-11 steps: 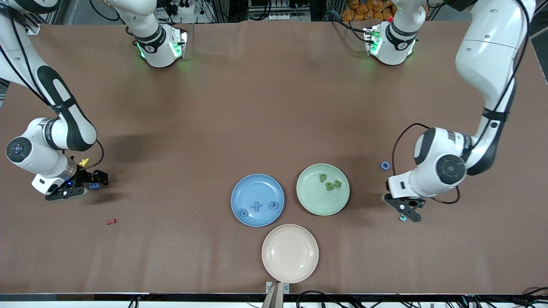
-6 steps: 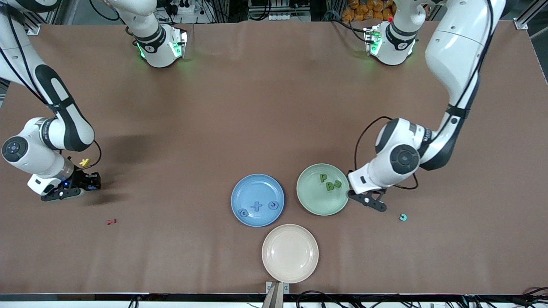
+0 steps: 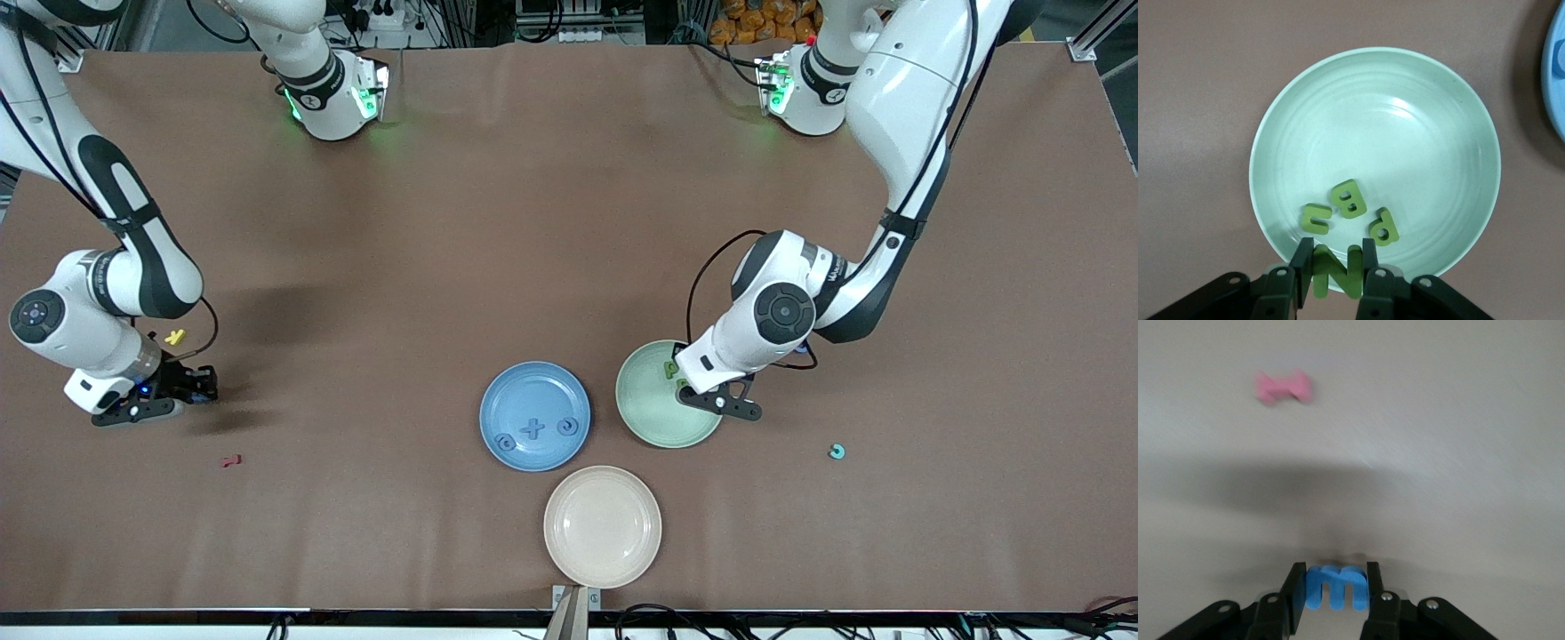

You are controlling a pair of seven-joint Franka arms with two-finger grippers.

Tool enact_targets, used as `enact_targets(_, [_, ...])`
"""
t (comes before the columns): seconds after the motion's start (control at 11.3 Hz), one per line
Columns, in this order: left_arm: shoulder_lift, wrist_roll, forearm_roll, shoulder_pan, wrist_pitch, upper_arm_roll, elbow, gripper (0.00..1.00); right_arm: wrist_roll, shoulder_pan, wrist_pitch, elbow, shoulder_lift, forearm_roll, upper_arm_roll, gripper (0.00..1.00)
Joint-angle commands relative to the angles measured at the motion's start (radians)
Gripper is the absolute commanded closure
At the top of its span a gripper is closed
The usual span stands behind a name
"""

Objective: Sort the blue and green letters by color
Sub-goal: 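Place the Z on the green plate while the right gripper places E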

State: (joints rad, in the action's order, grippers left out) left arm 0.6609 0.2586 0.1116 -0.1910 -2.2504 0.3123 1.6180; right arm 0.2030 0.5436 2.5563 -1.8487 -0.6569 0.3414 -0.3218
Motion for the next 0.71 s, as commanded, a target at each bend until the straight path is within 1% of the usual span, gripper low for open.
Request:
enact_targets(0.0, [0.019, 0.022, -0.027, -0.013, 0.02, -0.016, -0.039, 0.0, -0.207, -0.078, -0.114, 0.104, -0.009, 0.008, -0.062, 1.0])
enact_targets(0.27, [0.009, 0.005, -0.023, 0.013, 0.018, -0.016, -0.036, 0.0, -0.495, -0.224, -0.116, 0.123, -0.01, 0.008, -0.06, 1.0])
enact_targets(0.44, [-0.004, -0.004, -0.015, 0.051, 0.018, -0.016, -0.026, 0.0, -0.693, -0.325, -0.128, 0.144, -0.01, 0.007, -0.062, 1.0])
enact_targets(0.53, [-0.006, -0.021, -0.015, 0.074, 0.02, -0.016, -0.018, 0.0, -0.788, -0.374, -0.143, 0.161, -0.01, 0.007, -0.063, 1.0])
enact_targets(0.62, [-0.009, -0.056, -0.015, 0.109, 0.02, -0.016, -0.015, 0.0, -0.892, -0.436, -0.183, 0.207, -0.013, -0.007, -0.062, 1.0])
